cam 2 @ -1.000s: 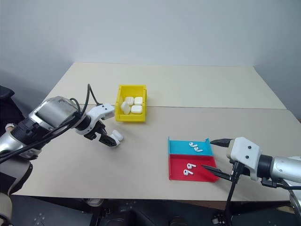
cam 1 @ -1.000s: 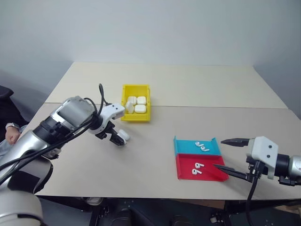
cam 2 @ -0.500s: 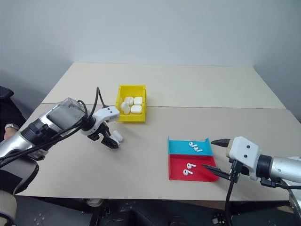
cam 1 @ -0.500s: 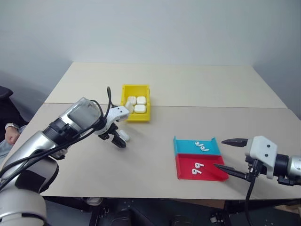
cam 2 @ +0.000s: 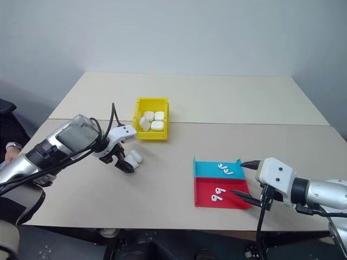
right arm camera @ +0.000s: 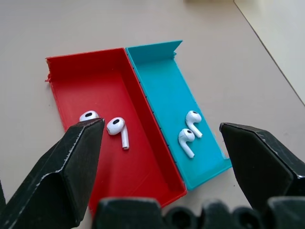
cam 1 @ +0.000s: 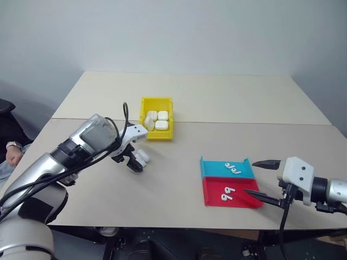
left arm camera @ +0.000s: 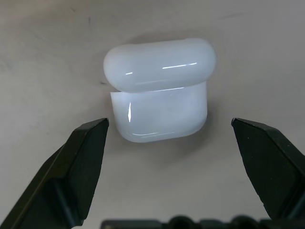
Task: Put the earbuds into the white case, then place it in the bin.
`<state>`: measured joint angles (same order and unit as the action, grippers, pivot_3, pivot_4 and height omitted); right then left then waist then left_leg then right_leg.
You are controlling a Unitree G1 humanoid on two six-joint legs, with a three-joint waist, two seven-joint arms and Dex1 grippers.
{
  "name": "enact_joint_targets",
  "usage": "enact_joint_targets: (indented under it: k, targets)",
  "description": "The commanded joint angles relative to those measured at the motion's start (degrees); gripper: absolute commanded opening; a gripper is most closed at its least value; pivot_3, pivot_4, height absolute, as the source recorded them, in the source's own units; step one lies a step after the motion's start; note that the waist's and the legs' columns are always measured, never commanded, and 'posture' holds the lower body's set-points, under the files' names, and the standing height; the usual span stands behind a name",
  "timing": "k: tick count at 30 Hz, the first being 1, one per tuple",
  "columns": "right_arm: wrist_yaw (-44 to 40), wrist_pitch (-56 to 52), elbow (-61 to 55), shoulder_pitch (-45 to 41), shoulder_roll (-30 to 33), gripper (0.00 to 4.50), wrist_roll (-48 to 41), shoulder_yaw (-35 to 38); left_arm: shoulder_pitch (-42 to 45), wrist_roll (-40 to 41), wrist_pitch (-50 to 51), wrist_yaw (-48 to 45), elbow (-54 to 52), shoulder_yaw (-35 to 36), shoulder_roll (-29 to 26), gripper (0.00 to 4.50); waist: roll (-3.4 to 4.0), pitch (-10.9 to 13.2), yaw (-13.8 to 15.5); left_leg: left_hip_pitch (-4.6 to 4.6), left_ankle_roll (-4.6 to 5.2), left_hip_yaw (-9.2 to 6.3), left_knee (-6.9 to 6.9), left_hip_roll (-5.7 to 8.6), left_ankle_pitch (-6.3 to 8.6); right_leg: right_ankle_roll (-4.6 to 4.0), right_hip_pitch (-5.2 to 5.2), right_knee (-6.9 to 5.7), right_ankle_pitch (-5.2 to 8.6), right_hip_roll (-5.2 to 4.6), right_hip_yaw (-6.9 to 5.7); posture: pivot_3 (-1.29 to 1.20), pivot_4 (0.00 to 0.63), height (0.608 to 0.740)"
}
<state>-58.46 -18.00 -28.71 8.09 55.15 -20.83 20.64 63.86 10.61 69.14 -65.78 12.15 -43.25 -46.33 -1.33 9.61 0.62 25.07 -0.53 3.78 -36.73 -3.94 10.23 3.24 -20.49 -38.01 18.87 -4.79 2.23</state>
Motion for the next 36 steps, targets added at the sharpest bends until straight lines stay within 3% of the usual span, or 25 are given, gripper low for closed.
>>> enact_joint_targets:
  k: [1, 19, 22, 27, 36]
  targets:
    - [0.5, 0.2, -0.7, -0.1, 0.4, 4.48, 0.6, 0.6, 0.0, -0.9, 0.0, -0.2, -0.2, 1.6, 0.0, 4.50, 0.00, 0.0, 0.0, 0.00, 0.00, 0.00, 0.00, 0.00, 0.00, 0.00, 0.00, 0.00, 0.00, 0.00, 0.00, 0.00, 0.150, 0.740]
    - [0.5, 1.1, 0.5, -0.6, 0.3, 4.48, 2.9, -0.7, -0.8, -2.6, -0.9, 0.0, 2.3, 2.9, 1.5, 4.50, 0.00, 0.0, 0.0, 0.00, 0.00, -0.01, -0.02, 0.00, 0.00, 0.00, 0.00, -0.02, 0.00, 0.00, -0.01, 0.00, 0.150, 0.740]
    - [0.6, 1.1, 0.7, -1.0, 0.2, 4.50, 3.2, -1.1, -1.0, -3.0, -1.4, -0.3, 2.4, 2.8, 1.4, 3.89, 0.00, 0.0, 0.0, 0.00, 0.00, -0.01, -0.03, 0.00, 0.00, 0.00, 0.00, -0.03, 0.00, 0.00, -0.01, 0.00, 0.150, 0.740]
    - [0.3, 1.3, 1.1, -1.2, 0.1, 4.50, 3.5, -1.3, -1.2, -3.6, -1.9, 0.0, 2.3, 3.1, 1.3, 2.37, 0.00, 0.0, 0.0, 0.01, 0.01, -0.01, -0.03, 0.00, 0.00, 0.00, 0.00, -0.02, 0.00, 0.00, -0.01, 0.00, 0.150, 0.740]
    - [0.4, 1.8, 1.3, -1.7, 0.1, 4.50, 4.0, -1.7, -1.4, -3.9, -2.3, -0.7, 2.6, 4.6, 0.3, 2.37, 0.00, 0.0, -0.1, 0.01, 0.00, -0.01, -0.03, 0.00, 0.00, 0.00, 0.00, -0.03, 0.00, 0.00, -0.01, 0.00, 0.150, 0.740]
